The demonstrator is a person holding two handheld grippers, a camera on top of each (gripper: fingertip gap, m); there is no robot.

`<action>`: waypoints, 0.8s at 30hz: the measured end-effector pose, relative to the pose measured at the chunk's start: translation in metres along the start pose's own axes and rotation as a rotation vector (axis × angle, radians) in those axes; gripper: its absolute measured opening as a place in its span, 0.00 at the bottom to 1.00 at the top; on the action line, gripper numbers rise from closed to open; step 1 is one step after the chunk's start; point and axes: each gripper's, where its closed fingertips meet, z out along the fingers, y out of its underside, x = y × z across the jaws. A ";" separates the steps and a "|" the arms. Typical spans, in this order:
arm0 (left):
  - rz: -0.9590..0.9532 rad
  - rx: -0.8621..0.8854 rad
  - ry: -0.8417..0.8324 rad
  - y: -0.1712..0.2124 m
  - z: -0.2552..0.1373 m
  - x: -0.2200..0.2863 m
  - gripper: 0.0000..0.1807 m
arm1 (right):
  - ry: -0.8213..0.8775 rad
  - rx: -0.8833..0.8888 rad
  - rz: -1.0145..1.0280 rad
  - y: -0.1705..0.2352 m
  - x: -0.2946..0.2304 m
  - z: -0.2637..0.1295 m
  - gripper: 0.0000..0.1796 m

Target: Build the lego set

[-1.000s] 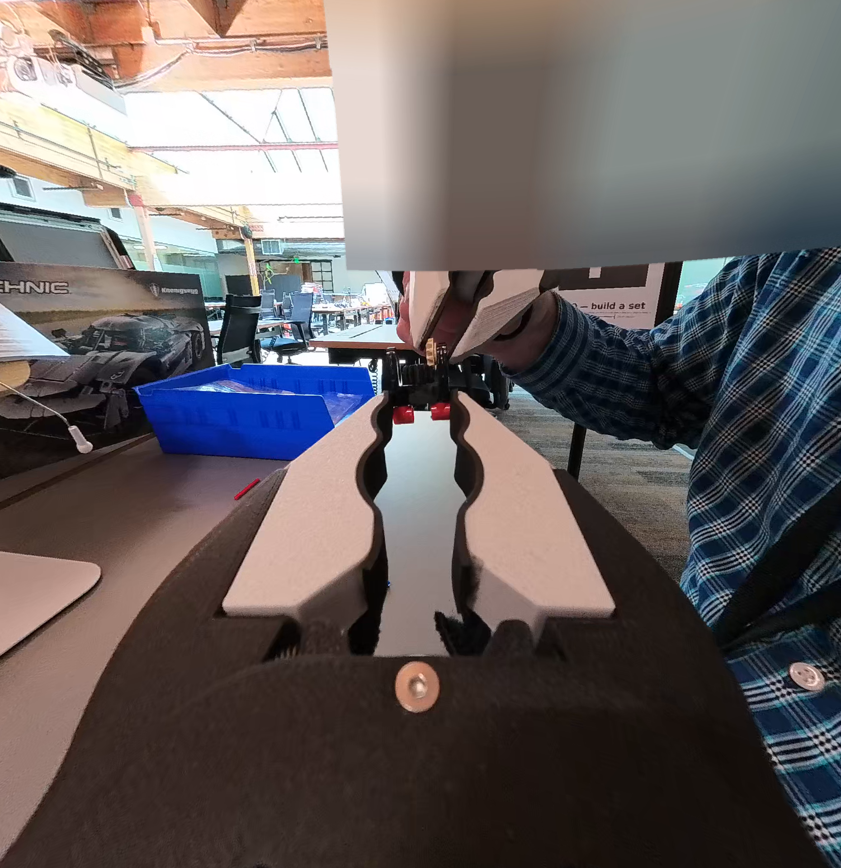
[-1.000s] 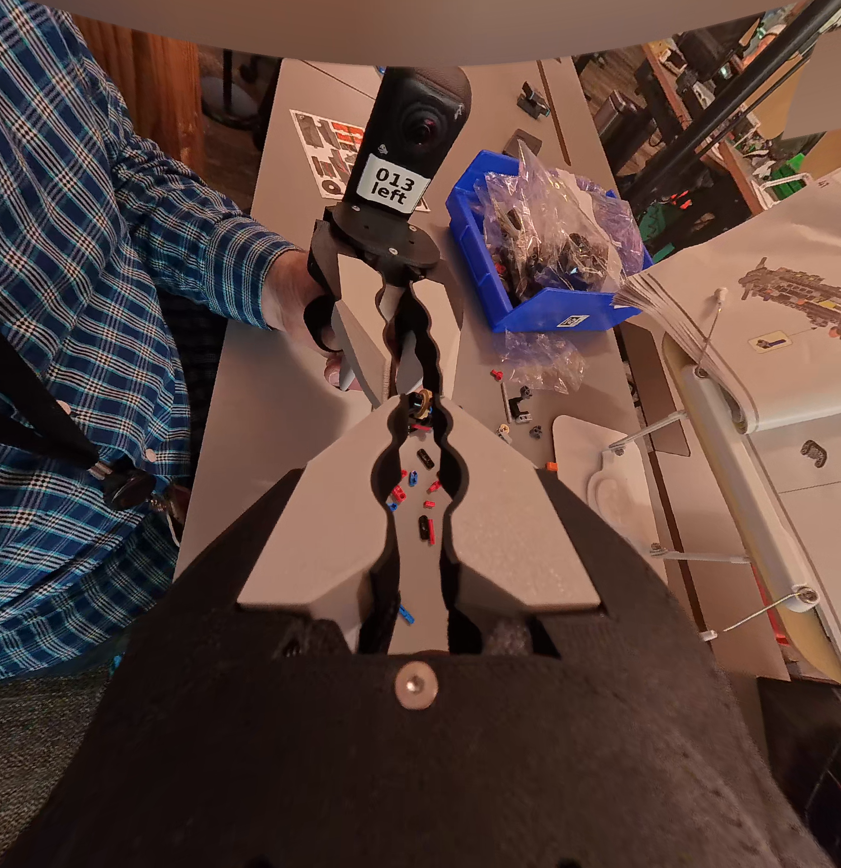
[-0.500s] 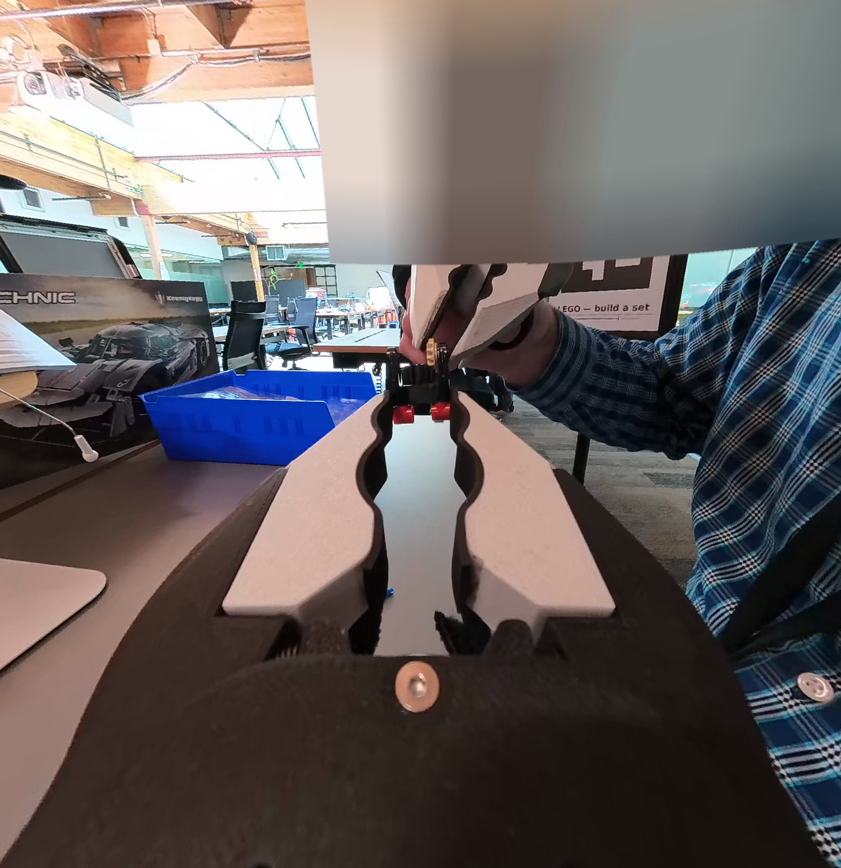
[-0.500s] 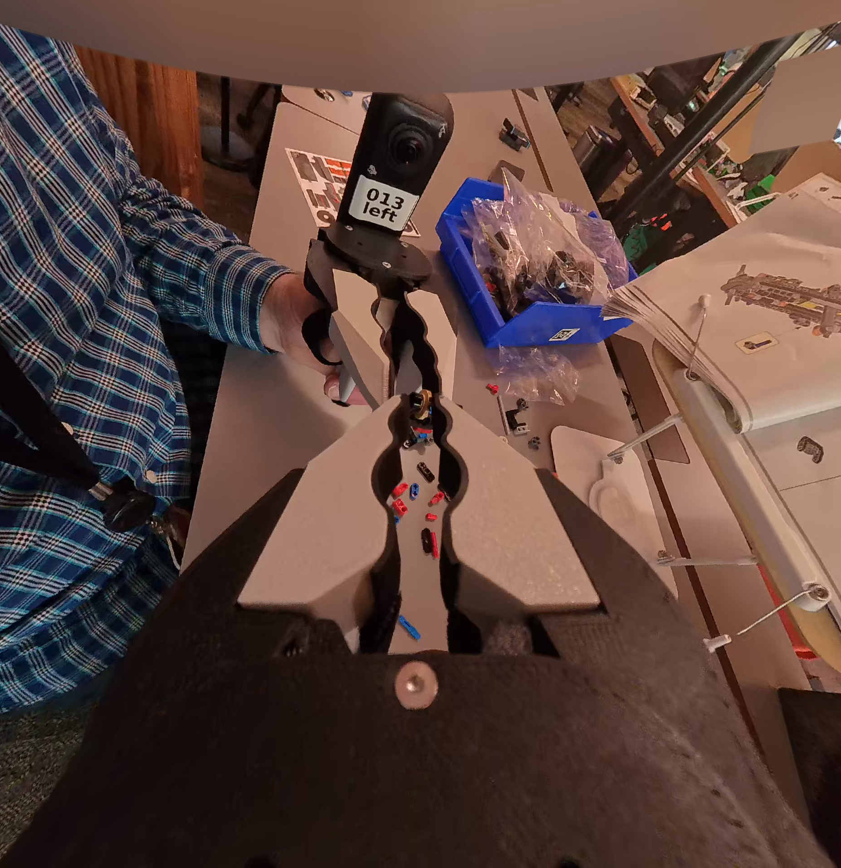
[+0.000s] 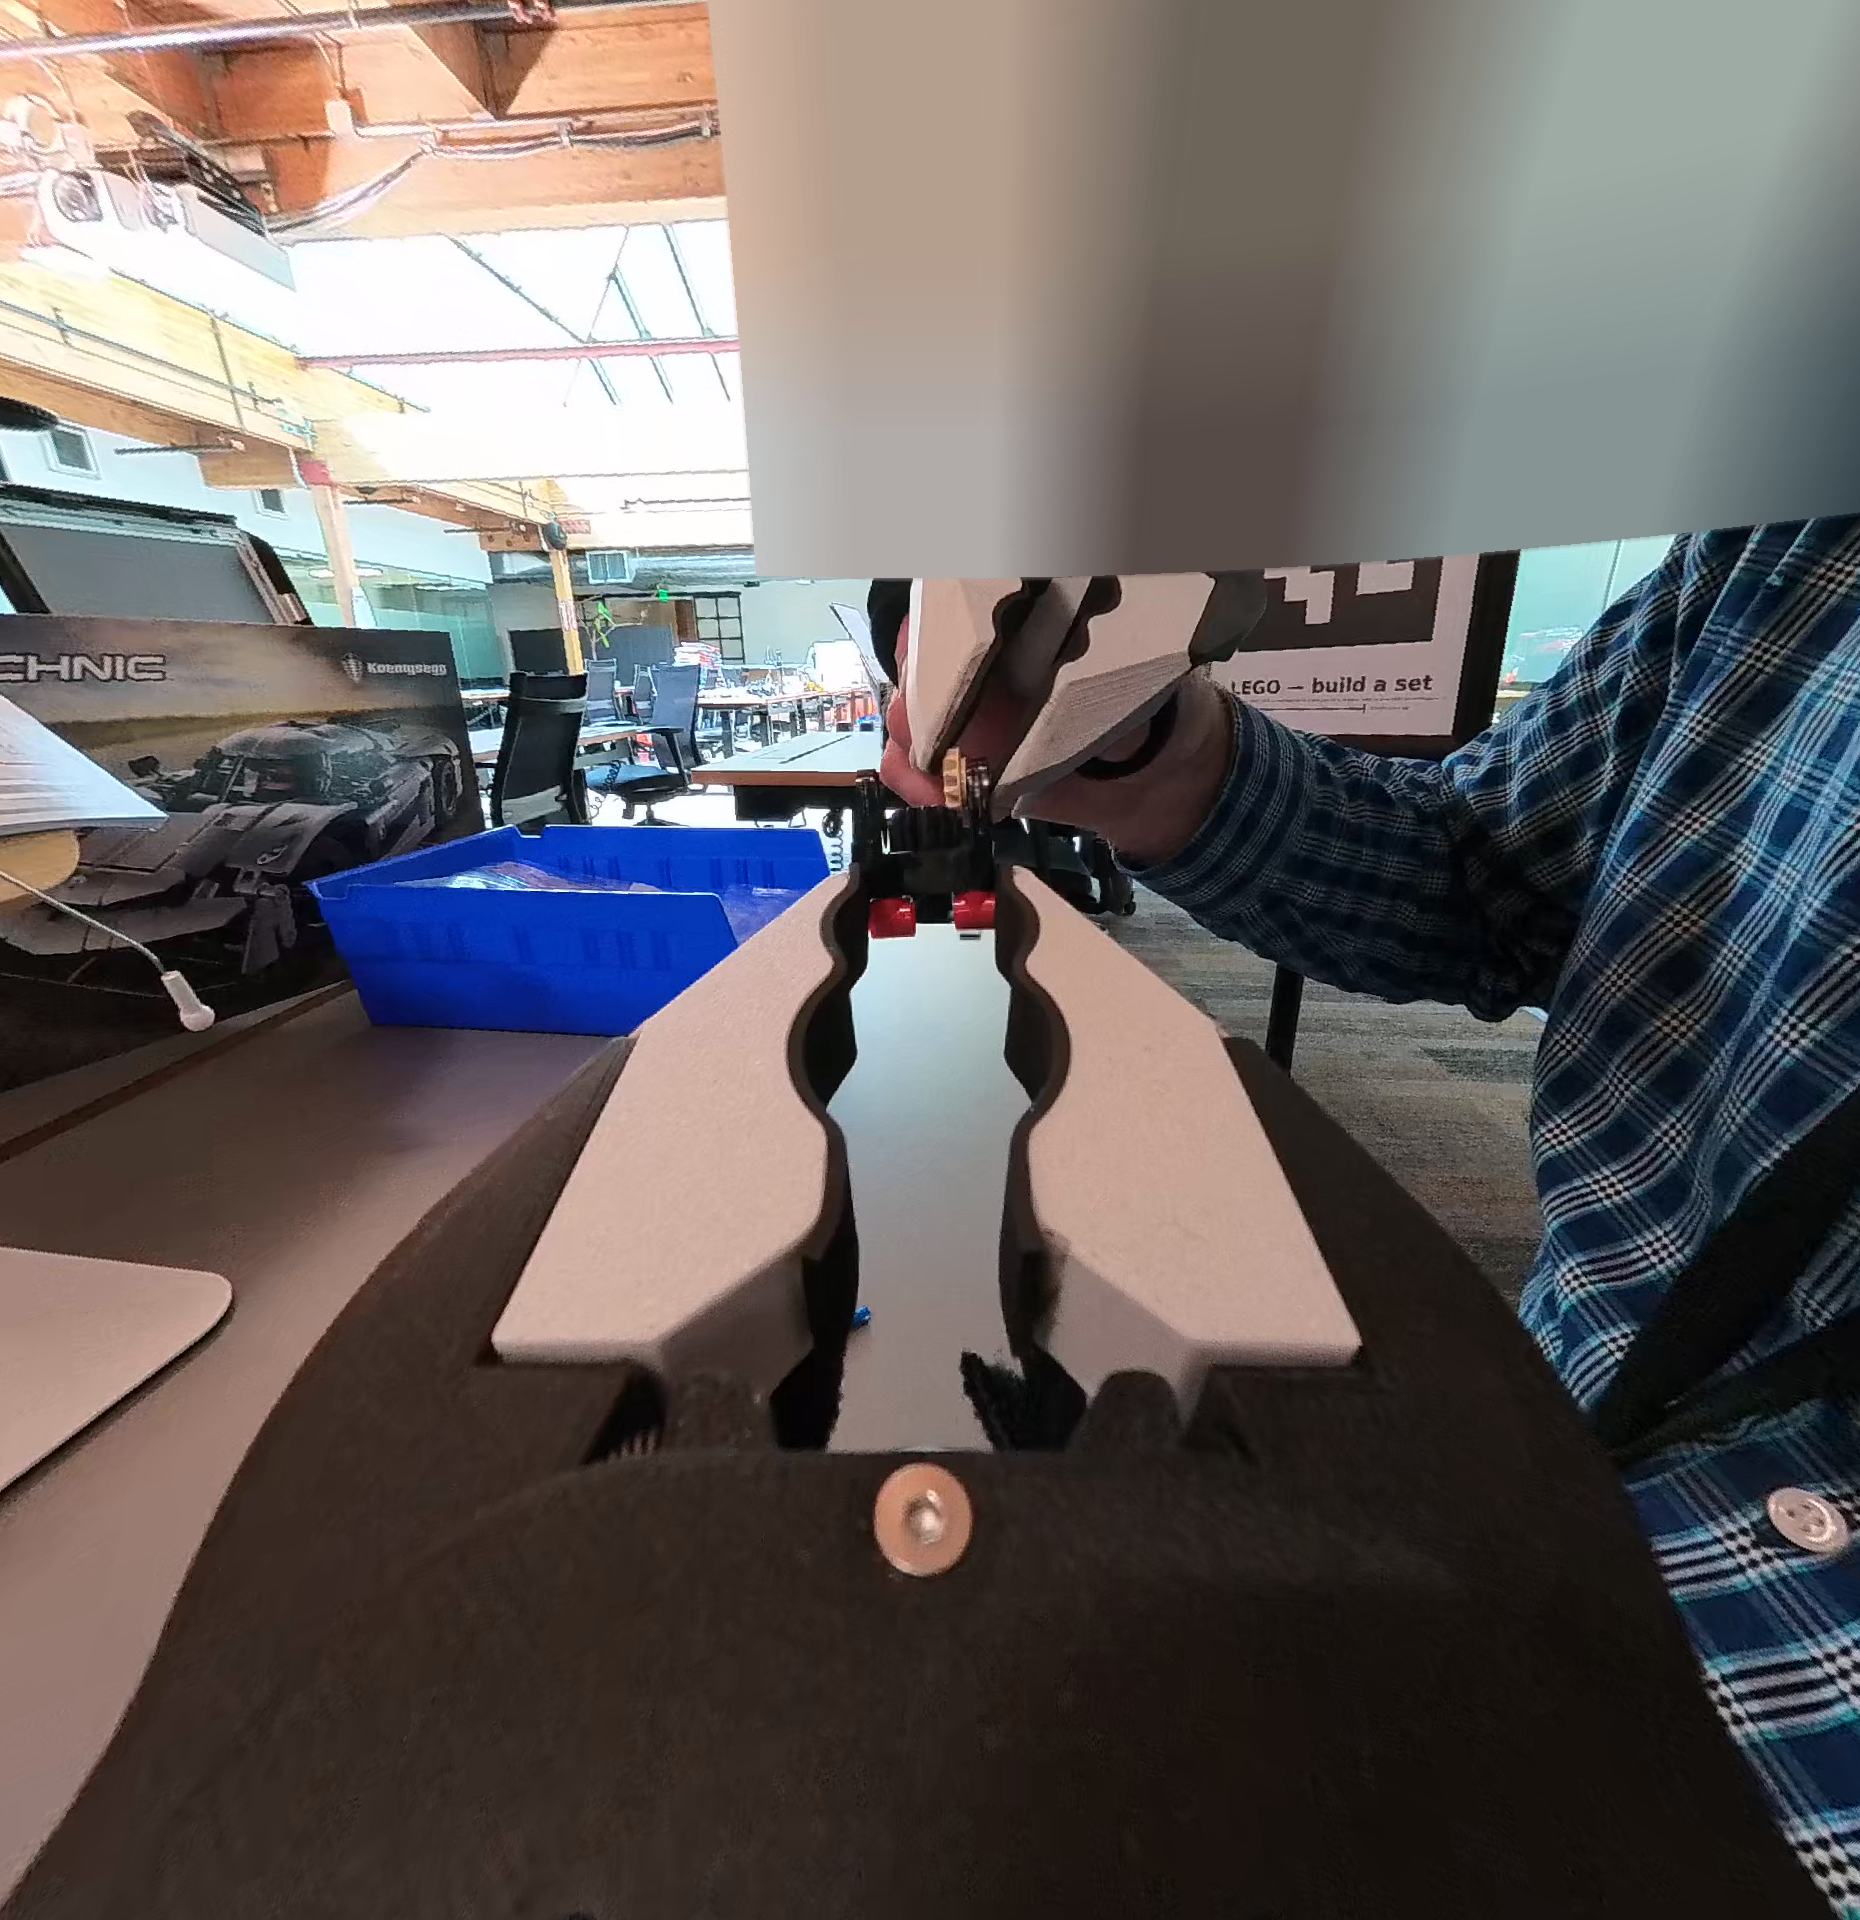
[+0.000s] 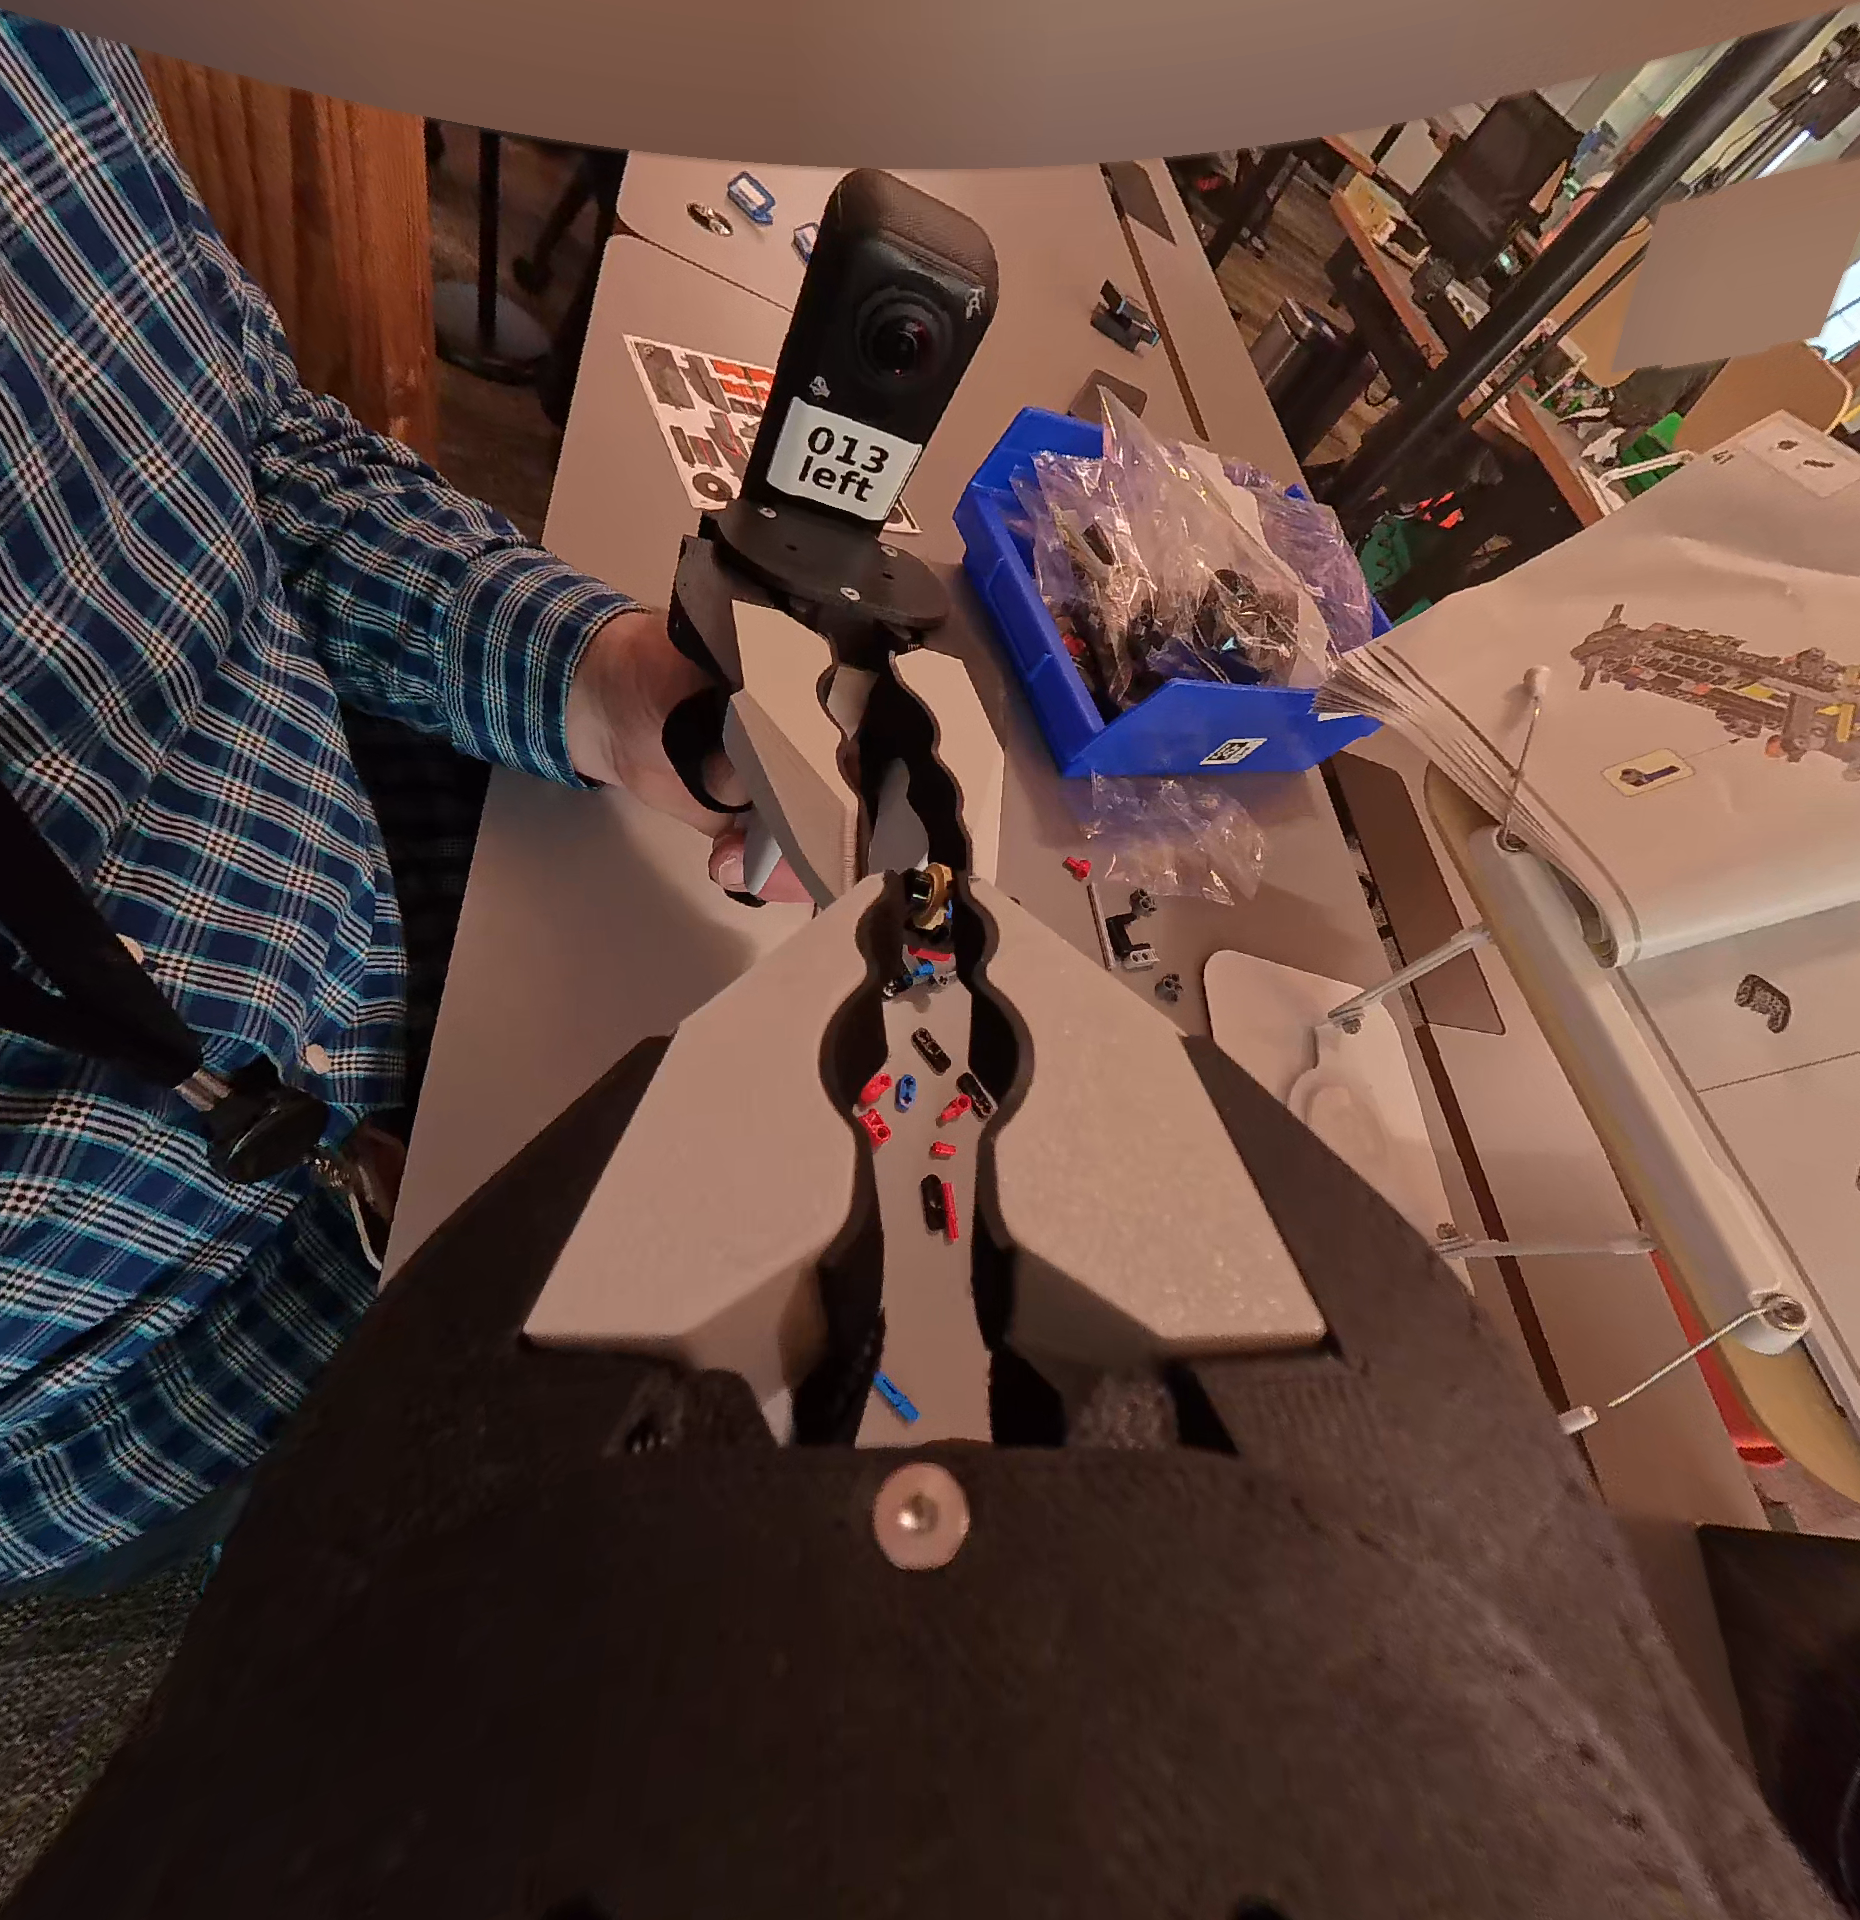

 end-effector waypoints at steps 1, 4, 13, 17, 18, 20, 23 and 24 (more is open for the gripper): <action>-0.002 0.005 0.002 -0.001 0.000 0.000 0.12 | 0.001 0.006 0.002 -0.001 0.000 0.000 0.03; -0.002 0.010 0.002 -0.002 -0.001 0.000 0.12 | 0.009 0.009 0.008 -0.002 0.002 -0.001 0.06; -0.060 0.070 -0.027 -0.027 -0.002 -0.012 0.12 | 0.089 0.077 0.015 -0.020 0.020 -0.020 0.06; -0.041 0.073 -0.041 -0.046 0.000 -0.021 0.12 | 0.140 0.124 0.035 -0.028 0.029 -0.033 0.05; -0.035 0.074 -0.048 -0.051 0.000 -0.024 0.12 | 0.152 0.130 0.039 -0.030 0.030 -0.036 0.05; -0.023 0.080 -0.059 -0.063 0.002 -0.029 0.12 | 0.177 0.138 0.047 -0.032 0.033 -0.041 0.05; -0.029 0.088 -0.062 -0.080 0.005 -0.033 0.12 | 0.206 0.168 0.071 -0.036 0.036 -0.049 0.04; -0.027 0.085 -0.067 -0.084 0.006 -0.035 0.12 | 0.210 0.173 0.076 -0.037 0.035 -0.052 0.03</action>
